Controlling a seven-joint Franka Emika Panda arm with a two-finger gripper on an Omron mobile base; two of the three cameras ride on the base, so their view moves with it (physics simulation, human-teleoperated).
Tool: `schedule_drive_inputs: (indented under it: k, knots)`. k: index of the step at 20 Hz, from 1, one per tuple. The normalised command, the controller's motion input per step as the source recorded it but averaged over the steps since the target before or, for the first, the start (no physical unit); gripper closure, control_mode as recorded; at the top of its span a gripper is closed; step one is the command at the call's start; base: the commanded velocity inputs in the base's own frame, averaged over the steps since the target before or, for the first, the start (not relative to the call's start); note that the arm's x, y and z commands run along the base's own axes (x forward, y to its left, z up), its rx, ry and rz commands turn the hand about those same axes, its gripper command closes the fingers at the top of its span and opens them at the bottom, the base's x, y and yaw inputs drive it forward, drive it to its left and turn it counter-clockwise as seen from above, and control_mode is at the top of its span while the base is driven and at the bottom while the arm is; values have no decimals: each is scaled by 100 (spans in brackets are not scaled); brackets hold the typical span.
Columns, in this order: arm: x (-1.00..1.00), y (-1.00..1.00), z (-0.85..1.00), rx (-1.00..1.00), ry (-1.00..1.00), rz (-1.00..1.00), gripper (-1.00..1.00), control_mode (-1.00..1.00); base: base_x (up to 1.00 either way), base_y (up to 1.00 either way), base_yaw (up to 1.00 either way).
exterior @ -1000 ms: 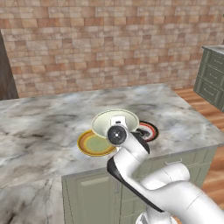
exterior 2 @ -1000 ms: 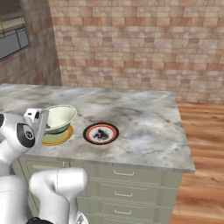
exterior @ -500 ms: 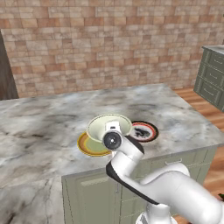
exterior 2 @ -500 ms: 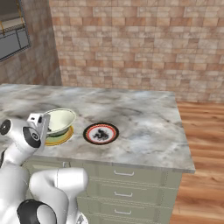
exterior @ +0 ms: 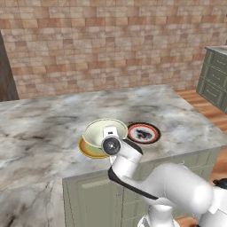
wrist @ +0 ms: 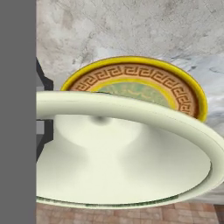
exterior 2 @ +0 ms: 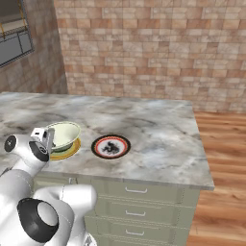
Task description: Move the bowls from the cabinet to the plates on the dining table.
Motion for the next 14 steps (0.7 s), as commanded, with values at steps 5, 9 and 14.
schedule_drive_inputs:
  k: [5, 9, 14]
  knots:
    - [0, 28, 0, 5, 0, 5, 100, -100, 0, 0, 0]
    - [0, 14, 0, 3, 0, 6, 100, -100, 0, 0, 0]
    - [-12, 0, -2, 0, -2, 6, 100, -100, 0, 0, 0]
